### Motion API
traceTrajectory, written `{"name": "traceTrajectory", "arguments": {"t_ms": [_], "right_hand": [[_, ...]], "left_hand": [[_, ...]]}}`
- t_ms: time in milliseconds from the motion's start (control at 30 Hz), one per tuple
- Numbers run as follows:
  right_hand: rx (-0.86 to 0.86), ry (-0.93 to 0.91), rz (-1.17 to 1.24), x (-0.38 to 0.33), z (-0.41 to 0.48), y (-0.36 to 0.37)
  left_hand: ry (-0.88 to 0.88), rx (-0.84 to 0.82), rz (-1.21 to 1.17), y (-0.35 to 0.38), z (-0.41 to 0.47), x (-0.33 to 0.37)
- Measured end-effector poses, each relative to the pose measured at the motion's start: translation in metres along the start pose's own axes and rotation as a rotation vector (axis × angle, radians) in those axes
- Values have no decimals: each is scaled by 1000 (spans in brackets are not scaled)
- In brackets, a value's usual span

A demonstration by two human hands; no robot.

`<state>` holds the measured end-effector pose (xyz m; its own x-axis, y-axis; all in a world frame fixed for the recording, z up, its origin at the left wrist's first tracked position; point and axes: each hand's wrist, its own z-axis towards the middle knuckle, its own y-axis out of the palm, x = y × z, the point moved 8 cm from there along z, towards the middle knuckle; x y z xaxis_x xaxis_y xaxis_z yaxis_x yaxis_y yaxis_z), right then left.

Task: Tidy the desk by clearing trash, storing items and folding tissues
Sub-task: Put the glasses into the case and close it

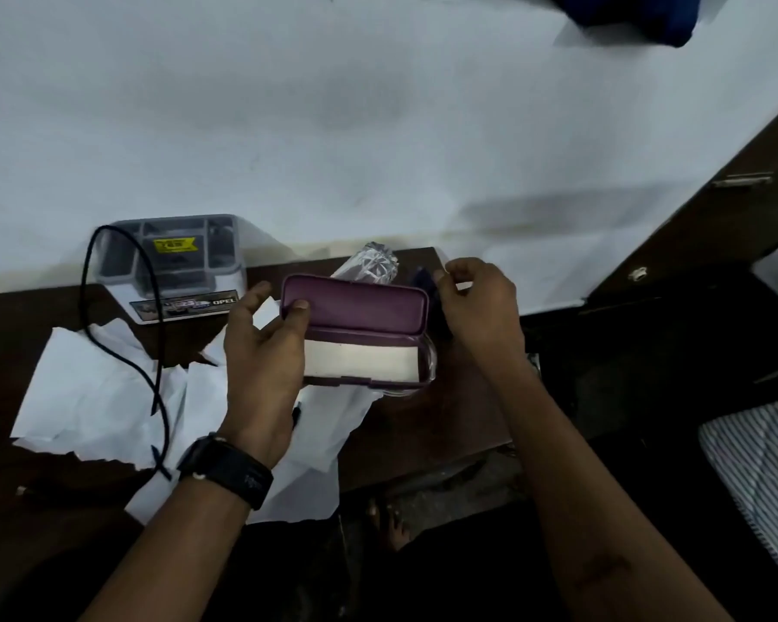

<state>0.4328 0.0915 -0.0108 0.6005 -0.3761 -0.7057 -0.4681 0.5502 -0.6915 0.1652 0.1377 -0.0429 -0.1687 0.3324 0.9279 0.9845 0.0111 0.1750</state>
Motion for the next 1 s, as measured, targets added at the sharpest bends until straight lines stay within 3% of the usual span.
{"name": "traceTrajectory", "arguments": {"t_ms": [167,700,833,933,1000], "right_hand": [[-165,64,-265,23,16,25],[-124,159,-87,17,10,12],[-69,59,189,-32,2,-18],[-244,-157,268,-87,-20,-24],[-386,-260,194,-109,-38,-15]], "left_hand": [[8,43,54,-4,-3,-2],[-67,52,8,-7,-2,-6],[-71,78,-40,-10,2,-5],[-85,86,-141,-12,2,-3],[-66,93,-206,-15,2,2]]}}
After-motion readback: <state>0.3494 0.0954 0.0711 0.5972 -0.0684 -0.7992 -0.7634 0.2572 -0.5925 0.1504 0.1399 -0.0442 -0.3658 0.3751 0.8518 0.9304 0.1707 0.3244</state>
